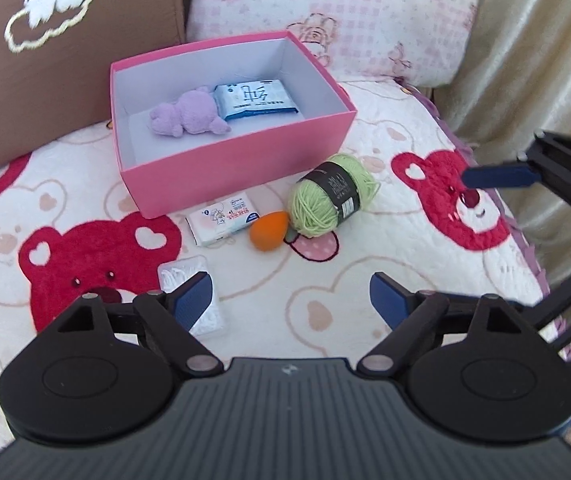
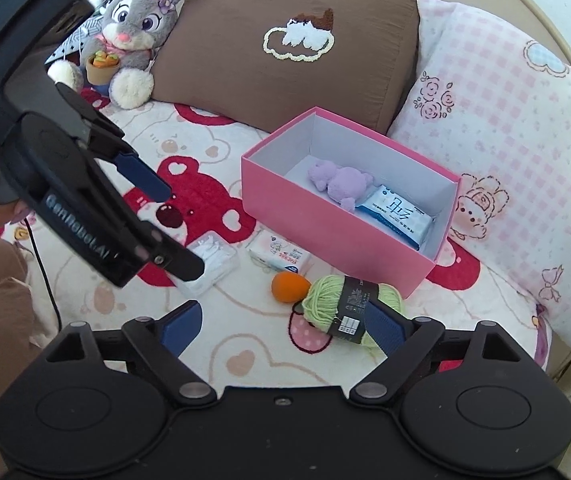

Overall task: Organize objects
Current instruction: 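Raise the left tool out of the box and back away, then move the open left gripper toward the green yarn ball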

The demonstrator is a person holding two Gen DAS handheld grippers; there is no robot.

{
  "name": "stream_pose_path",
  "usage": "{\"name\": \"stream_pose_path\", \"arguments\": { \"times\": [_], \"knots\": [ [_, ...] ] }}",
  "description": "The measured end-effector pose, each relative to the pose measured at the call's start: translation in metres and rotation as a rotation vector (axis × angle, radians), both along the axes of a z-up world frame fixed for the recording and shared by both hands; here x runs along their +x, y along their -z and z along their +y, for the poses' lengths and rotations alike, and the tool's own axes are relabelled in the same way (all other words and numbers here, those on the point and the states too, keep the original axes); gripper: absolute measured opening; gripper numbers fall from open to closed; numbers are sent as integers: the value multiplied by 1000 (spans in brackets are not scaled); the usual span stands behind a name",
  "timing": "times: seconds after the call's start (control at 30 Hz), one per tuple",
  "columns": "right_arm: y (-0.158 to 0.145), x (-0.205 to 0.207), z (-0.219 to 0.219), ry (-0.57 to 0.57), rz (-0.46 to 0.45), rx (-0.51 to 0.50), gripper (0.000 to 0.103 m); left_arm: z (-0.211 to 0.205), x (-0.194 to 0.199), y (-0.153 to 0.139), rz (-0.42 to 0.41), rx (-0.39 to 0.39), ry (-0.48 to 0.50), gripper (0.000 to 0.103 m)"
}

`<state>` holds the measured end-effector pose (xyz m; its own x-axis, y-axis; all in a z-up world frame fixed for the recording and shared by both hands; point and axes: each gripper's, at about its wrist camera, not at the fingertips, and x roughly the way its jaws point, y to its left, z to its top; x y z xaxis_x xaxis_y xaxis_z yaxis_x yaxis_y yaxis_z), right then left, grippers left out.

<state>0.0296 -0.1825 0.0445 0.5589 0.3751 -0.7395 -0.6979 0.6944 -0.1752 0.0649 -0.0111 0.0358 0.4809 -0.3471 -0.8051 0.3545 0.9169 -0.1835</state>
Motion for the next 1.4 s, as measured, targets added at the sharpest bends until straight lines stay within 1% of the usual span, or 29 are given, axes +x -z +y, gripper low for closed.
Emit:
{"name": "stream_pose_path", "arguments": {
  "times": [0.1,0.2,0.27,0.4,0.53,0.6,0.8,0.97,1.07,1.23,1.3,1.4],
  "knots": [
    [4,2,-4,-11,-15,5,91,1,7,9,16,-44,-21,89],
    [8,5,-9,-12,-15,21,91,3,13,18,54,-104,-37,94],
    [10,6,-11,-17,-24,34,91,3,17,25,79,-143,-48,96],
    [18,8,-13,-17,-47,21,91,0,22,36,98,-179,-59,97],
    [22,10,-15,-25,-47,20,91,-1,27,45,120,-235,-68,98],
    [23,9,-16,-31,-52,25,91,-2,27,47,111,-244,-69,98],
    [32,14,-17,-28,-44,37,91,-13,31,52,94,-238,-50,98],
    [46,29,-19,25,-43,48,91,-25,38,60,62,-212,-22,98],
    [59,39,-20,68,-75,30,91,-33,45,64,39,-185,-1,98],
    [85,55,-20,102,-131,-20,91,-35,55,69,19,-182,14,98],
    [92,61,-22,112,-118,-14,91,-36,59,72,8,-165,21,98],
    [99,69,-25,129,-102,1,91,-39,67,81,18,-131,29,97]
  ]
}}
